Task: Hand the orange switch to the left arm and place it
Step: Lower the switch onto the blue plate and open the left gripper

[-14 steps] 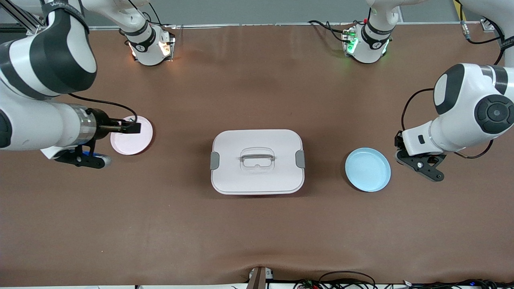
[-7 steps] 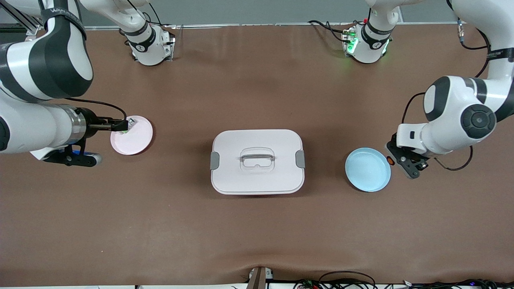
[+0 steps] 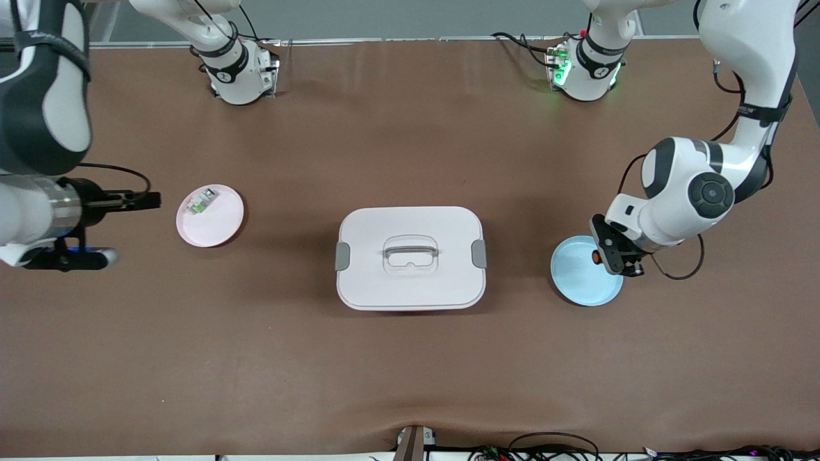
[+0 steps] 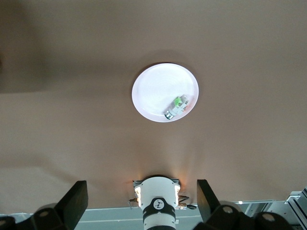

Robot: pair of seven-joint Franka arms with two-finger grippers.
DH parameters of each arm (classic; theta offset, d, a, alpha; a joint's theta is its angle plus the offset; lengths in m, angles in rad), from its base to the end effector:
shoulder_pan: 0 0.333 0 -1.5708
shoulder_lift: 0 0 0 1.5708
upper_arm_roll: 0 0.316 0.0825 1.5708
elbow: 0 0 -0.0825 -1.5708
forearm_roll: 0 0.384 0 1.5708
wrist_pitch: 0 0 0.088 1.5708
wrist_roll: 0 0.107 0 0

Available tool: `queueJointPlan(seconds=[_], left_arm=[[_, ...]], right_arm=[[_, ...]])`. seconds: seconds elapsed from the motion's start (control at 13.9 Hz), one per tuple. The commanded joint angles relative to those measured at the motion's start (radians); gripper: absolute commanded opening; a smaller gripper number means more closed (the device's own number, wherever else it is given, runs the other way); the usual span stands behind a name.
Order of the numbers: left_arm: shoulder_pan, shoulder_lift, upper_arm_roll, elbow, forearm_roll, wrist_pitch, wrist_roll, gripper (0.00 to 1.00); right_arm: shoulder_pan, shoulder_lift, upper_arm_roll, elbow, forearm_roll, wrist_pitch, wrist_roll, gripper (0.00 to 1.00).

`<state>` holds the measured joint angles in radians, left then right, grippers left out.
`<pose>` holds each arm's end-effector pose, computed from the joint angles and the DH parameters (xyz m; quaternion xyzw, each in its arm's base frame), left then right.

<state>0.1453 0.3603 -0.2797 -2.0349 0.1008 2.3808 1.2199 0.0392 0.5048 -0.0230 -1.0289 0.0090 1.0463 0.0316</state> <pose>0.5926 -0.0747 0.2734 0.7615 -0.6481 0.0082 0.0114 0.6332 0.0155 0.5307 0.9704 -0.0062 -0.2411 0.0072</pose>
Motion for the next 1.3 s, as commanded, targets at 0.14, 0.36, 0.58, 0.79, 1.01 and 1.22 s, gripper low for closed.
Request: queueJointPlan(seconds=[0.14,0.36,0.58,0.79,1.01,1.22], left_arm=[[0.011,0.083,-0.009,-0.004,0.040,0.101,0.136,0.00],[0.005,0.112,-0.006,-0.001,0.063,0.127,0.138,0.00],[0.011,0.146,-0.004,0.004,0.111,0.167,0.136,0.00],[0.005,0.167,-0.003,0.007,0.112,0.199,0.130,0.27],[0.008,0.170,0.001,0.018,0.112,0.202,0.121,1.00],[0.010,0.160,-0.001,0.047,0.111,0.190,0.118,1.00]], right_arm=[[-0.035,-0.011,0.017,-0.007,-0.046,-0.005,-0.033,1.00],[-0.032,-0.014,0.014,-0.005,-0.086,-0.005,-0.012,1.00],[-0.030,-0.020,0.017,0.000,-0.098,-0.003,0.080,1.00],[-0.019,-0.075,0.017,0.001,-0.124,0.006,0.192,1.00],[-0.030,-0.094,0.029,0.000,-0.131,0.001,0.160,1.00],[-0.074,-0.101,0.023,0.000,-0.061,0.004,-0.054,1.00]])
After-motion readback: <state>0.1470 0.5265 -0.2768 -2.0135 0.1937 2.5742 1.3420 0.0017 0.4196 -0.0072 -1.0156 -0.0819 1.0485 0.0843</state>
